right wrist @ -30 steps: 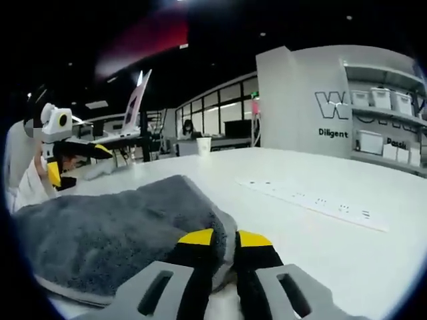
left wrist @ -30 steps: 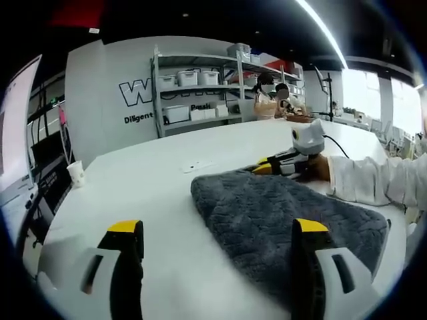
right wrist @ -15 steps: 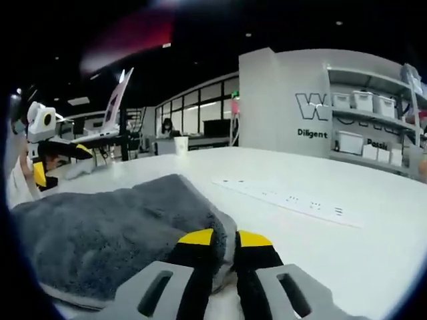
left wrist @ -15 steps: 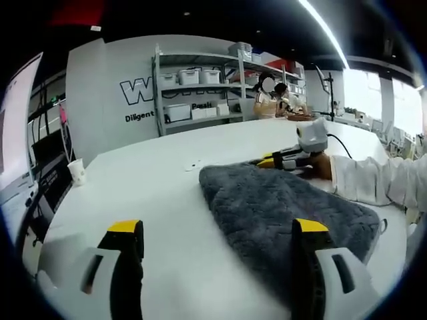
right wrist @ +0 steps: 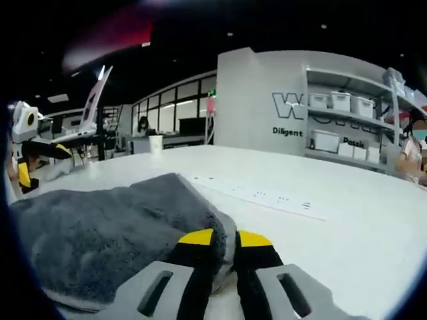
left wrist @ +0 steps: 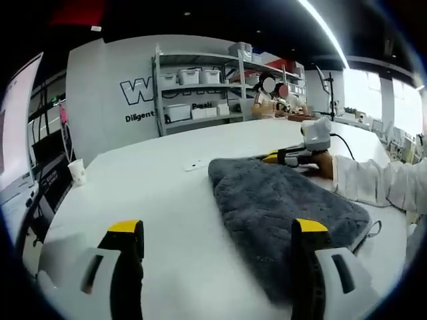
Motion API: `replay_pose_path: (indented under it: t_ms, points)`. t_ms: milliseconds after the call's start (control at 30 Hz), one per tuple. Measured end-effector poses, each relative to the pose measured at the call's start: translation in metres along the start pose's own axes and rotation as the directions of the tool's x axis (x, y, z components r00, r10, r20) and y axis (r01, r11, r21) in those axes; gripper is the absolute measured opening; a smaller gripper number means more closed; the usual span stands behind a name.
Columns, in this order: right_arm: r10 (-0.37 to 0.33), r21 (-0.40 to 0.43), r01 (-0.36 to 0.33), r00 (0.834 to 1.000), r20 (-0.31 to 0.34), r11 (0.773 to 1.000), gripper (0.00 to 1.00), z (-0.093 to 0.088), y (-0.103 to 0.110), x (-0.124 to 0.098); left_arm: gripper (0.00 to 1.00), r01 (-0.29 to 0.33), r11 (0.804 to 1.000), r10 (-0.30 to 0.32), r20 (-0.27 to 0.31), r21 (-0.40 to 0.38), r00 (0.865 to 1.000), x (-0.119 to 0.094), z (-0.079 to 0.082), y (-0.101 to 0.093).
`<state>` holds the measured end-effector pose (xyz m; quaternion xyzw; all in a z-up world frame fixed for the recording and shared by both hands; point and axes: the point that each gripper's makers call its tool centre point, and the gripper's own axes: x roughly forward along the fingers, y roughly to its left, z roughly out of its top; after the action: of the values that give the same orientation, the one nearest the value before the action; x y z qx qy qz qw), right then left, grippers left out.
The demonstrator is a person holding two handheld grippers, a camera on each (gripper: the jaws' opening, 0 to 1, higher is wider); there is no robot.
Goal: Open the folded towel by lifting each exposed corner and separating the folded layers until the towel lies flat within the target outline without major curled edges
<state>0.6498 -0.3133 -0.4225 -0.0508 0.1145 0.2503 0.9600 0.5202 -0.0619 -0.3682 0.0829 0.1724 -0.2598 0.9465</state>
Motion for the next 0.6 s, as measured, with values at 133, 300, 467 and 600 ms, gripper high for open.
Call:
replay_pose_path:
  t_ms: [133,300,467,600]
  points:
    - [-0.044,0.024,0.044,0.999,-0.002,0.999,0.05,-0.002,-0.011,-0.004,0.9,0.001,1.0,-0.001,-0.001,0.002,1.0,0.0,0.0,-0.001]
    - [-0.088,0.049,0.088,0.996,-0.005,0.995,0.05,-0.004,-0.023,-0.01,0.9,0.0,1.0,0.0,-0.003,0.001,1.0,0.0,-0.001,-0.001]
    - [-0.125,0.062,0.125,0.992,-0.008,0.99,0.05,-0.006,-0.032,-0.015,0.9,0.002,1.0,-0.002,-0.003,0.002,1.0,0.0,-0.002,-0.001]
    - [-0.176,0.084,0.177,0.984,-0.019,0.981,0.05,-0.007,-0.051,-0.015,0.9,0.003,1.0,-0.003,0.001,0.002,1.0,-0.001,-0.001,-0.002]
